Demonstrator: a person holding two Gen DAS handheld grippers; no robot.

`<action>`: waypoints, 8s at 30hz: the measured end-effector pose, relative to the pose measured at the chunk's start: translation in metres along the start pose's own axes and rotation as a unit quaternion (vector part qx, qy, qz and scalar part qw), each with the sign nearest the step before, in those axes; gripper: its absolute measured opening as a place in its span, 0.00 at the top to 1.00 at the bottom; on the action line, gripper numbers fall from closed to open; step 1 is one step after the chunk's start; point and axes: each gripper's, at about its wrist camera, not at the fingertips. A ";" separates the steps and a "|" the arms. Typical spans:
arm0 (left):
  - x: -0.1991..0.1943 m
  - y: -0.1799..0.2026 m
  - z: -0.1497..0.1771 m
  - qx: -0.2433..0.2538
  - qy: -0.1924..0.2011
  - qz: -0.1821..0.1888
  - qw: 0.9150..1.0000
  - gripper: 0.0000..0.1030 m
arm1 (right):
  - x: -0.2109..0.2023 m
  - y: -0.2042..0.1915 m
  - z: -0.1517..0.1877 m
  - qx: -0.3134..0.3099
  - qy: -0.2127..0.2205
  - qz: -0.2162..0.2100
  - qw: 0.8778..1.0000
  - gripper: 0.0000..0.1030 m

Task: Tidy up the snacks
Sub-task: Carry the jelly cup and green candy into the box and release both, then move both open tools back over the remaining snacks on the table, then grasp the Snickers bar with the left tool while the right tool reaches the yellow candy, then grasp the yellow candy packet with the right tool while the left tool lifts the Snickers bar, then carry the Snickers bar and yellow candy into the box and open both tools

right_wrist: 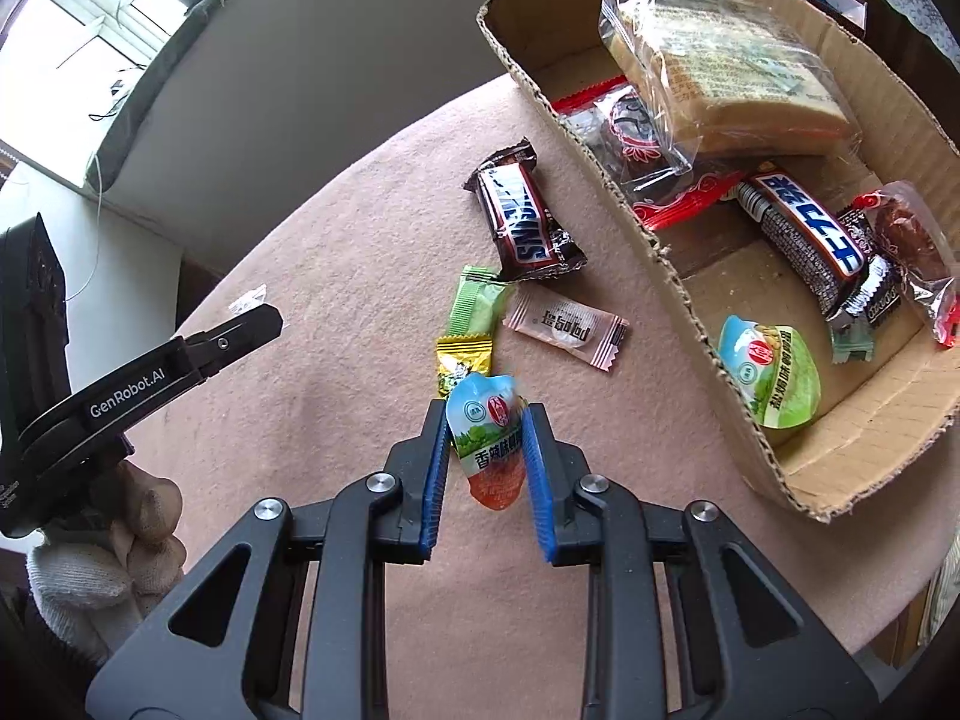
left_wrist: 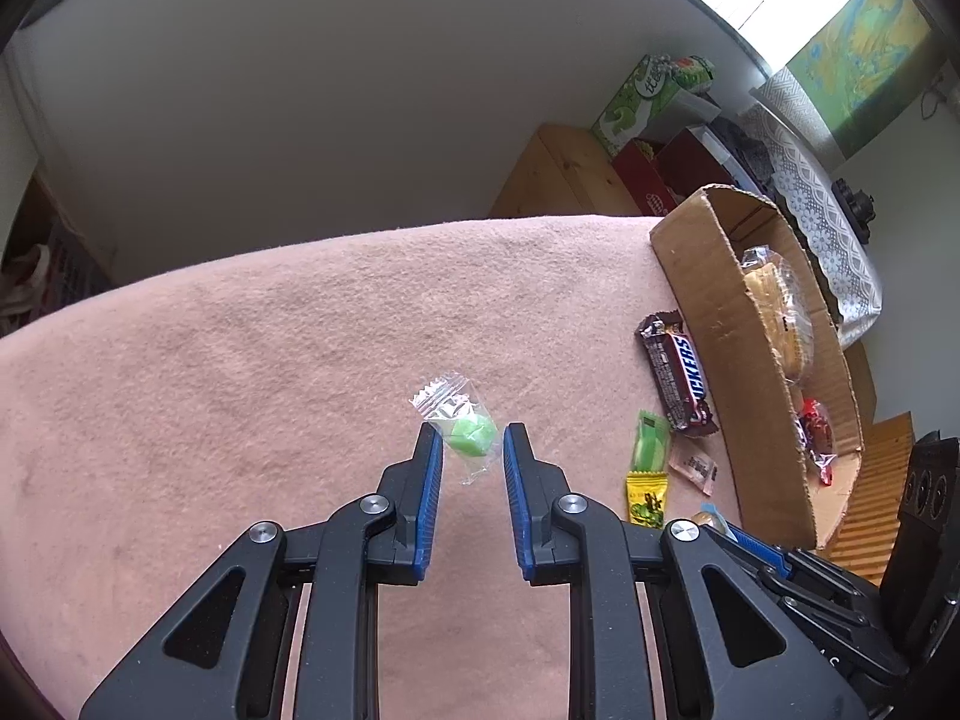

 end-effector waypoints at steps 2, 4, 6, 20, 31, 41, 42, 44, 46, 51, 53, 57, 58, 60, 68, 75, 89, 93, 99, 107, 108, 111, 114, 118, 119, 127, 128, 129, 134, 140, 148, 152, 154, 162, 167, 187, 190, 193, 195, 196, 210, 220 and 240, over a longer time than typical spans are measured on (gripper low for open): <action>-0.002 0.005 0.002 -0.001 0.000 0.004 1.000 0.82 | -0.008 0.000 0.000 -0.005 0.003 -0.005 1.000 0.76; -0.004 0.010 0.002 -0.001 0.001 0.007 1.000 0.82 | -0.018 -0.001 -0.002 -0.013 0.010 -0.009 1.000 0.76; -0.006 0.016 0.002 0.002 0.002 0.010 1.000 0.82 | -0.029 -0.001 -0.002 -0.023 0.020 -0.009 0.999 0.76; -0.013 0.092 0.001 0.050 0.006 0.060 0.997 0.82 | -0.094 0.049 -0.030 -0.026 0.087 0.025 0.996 0.76; 0.000 0.157 0.007 0.098 -0.013 0.097 0.990 0.82 | -0.110 0.102 -0.044 0.014 0.110 0.060 0.992 0.76; 0.010 0.192 0.013 0.125 -0.028 0.104 0.986 0.82 | -0.108 0.123 -0.055 0.010 0.109 0.072 0.991 0.75; 0.011 0.194 0.014 0.127 -0.029 0.104 0.986 0.81 | -0.107 0.124 -0.056 0.010 0.108 0.072 0.991 0.75; 0.012 0.199 0.013 0.132 -0.030 0.103 0.985 0.81 | -0.107 0.125 -0.057 0.009 0.108 0.072 0.992 0.75; 0.013 0.203 0.014 0.137 -0.031 0.105 0.985 0.81 | -0.107 0.126 -0.057 0.007 0.108 0.073 0.991 0.75; 0.013 0.212 0.014 0.147 -0.032 0.108 0.983 0.81 | -0.107 0.128 -0.057 0.007 0.106 0.076 0.991 0.75; 0.013 0.214 0.014 0.151 -0.031 0.107 0.982 0.81 | -0.107 0.129 -0.057 0.007 0.106 0.077 0.991 0.75; 0.011 0.216 0.015 0.154 -0.031 0.105 0.982 0.78 | -0.108 0.129 -0.058 0.009 0.108 0.086 0.990 0.72; 0.011 0.215 0.015 0.154 -0.030 0.104 0.982 0.73 | -0.109 0.130 -0.058 0.011 0.110 0.089 0.990 0.65; 0.011 0.216 0.015 0.153 -0.029 0.100 0.983 0.71 | -0.110 0.130 -0.058 0.015 0.114 0.096 0.989 0.50; 0.008 0.209 0.014 0.148 -0.031 0.094 0.984 0.70 | -0.113 0.126 -0.057 0.009 0.117 0.103 0.988 0.42; -0.002 0.190 0.011 0.137 -0.022 0.089 0.986 0.70 | -0.115 0.120 -0.052 0.004 0.115 0.099 0.988 0.41; -0.018 0.088 -0.002 0.059 -0.007 0.037 0.998 0.70 | -0.118 0.106 -0.018 0.011 0.097 0.063 0.993 0.41; -0.015 0.077 0.003 0.057 -0.015 0.032 0.998 0.70 | -0.118 0.088 -0.002 -0.008 0.090 0.041 0.995 0.41; -0.010 0.074 0.019 0.062 -0.032 0.039 0.997 0.70 | -0.107 0.059 0.014 -0.042 0.068 0.014 0.997 0.41; 0.004 0.078 0.035 0.078 -0.047 0.046 0.995 0.70 | -0.078 0.040 0.035 -0.052 0.045 -0.009 0.998 0.60; 0.005 0.078 0.036 0.081 -0.049 0.047 0.994 0.70 | -0.075 0.039 0.037 -0.047 0.046 -0.009 0.998 0.60; 0.009 0.078 0.040 0.089 -0.054 0.051 0.993 0.70 | -0.065 0.036 0.043 -0.033 0.053 -0.006 0.998 0.64; 0.015 0.080 0.043 0.103 -0.060 0.056 0.991 0.70 | -0.057 0.033 0.048 -0.027 0.065 0.002 0.997 0.66; 0.017 0.084 0.046 0.117 -0.060 0.061 0.989 0.70 | -0.049 0.029 0.048 -0.017 0.075 0.002 0.997 0.68; 0.017 0.084 0.047 0.115 -0.059 0.061 0.990 0.70 | -0.046 0.027 0.047 -0.017 0.078 0.002 0.997 0.68; 0.013 0.068 0.027 0.106 -0.045 0.067 0.991 0.70 | -0.027 0.011 0.041 -0.019 0.087 -0.003 0.996 0.68; 0.013 0.067 0.021 0.113 -0.044 0.068 0.990 0.70 | -0.023 0.010 0.040 -0.017 0.087 -0.003 0.996 0.68; 0.014 0.068 0.016 0.120 -0.044 0.069 0.989 0.70 | -0.021 0.009 0.040 -0.016 0.088 -0.003 0.996 0.68; 0.025 0.076 -0.017 0.145 -0.047 0.089 0.984 0.70 | -0.005 -0.007 0.039 -0.049 0.092 0.011 0.994 0.68; 0.055 0.091 -0.032 0.132 -0.083 0.094 0.983 0.70 | 0.006 -0.022 0.040 -0.085 0.098 0.035 0.991 0.67; 0.070 0.112 -0.034 0.123 -0.098 0.079 0.984 0.70 | 0.016 -0.028 0.038 -0.106 0.107 0.056 0.987 0.67; 0.078 0.117 -0.036 0.129 -0.106 0.070 0.983 0.61 | 0.019 -0.023 0.037 -0.102 0.103 0.054 0.988 0.67; 0.082 0.118 -0.037 0.130 -0.112 0.069 0.983 0.60 | 0.019 -0.021 0.037 -0.102 0.103 0.053 0.988 0.67; 0.087 0.119 -0.041 0.130 -0.117 0.061 0.983 0.60 | 0.030 -0.027 0.037 -0.110 0.097 0.048 0.988 0.67; 0.086 0.124 -0.040 0.161 -0.109 0.050 0.980 0.66 | 0.039 -0.025 0.035 -0.112 0.094 0.054 0.988 0.67; 0.065 0.056 -0.046 0.106 -0.091 0.050 0.989 0.71 | 0.048 -0.027 0.013 -0.089 0.064 0.032 0.993 0.68; 0.059 0.047 -0.043 0.103 -0.085 0.043 0.990 0.71 | 0.051 -0.027 0.004 -0.106 0.053 0.043 0.992 0.67; 0.053 0.035 -0.040 0.090 -0.083 0.039 0.992 0.72 | 0.055 -0.033 0.001 -0.126 0.043 0.054 0.990 0.69; 0.048 0.029 -0.037 0.083 -0.080 0.034 0.993 0.73 | 0.057 -0.036 0.000 -0.134 0.037 0.055 0.989 0.77; 0.046 0.026 -0.035 0.079 -0.078 0.030 0.993 0.73 | 0.058 -0.037 -0.001 -0.137 0.034 0.054 0.988 0.77; 0.016 0.019 0.018 0.057 -0.067 0.008 0.996 0.74 | 0.052 -0.035 -0.014 -0.139 0.021 0.039 0.989 0.78; -0.002 0.020 0.022 0.052 -0.048 -0.005 0.997 0.74 | 0.033 -0.036 -0.013 -0.147 0.029 0.030 0.988 0.78; -0.021 0.065 0.009 0.062 -0.027 0.017 0.998 0.74 | -0.067 -0.010 -0.027 -0.130 0.087 0.013 0.988 0.78</action>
Point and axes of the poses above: each gripper's, at about its wrist camera, not at the fingertips, and x roughly the way its jaws point, y to its right, z to its underside, and after that the axes turned 5 degrees about y, right-handed
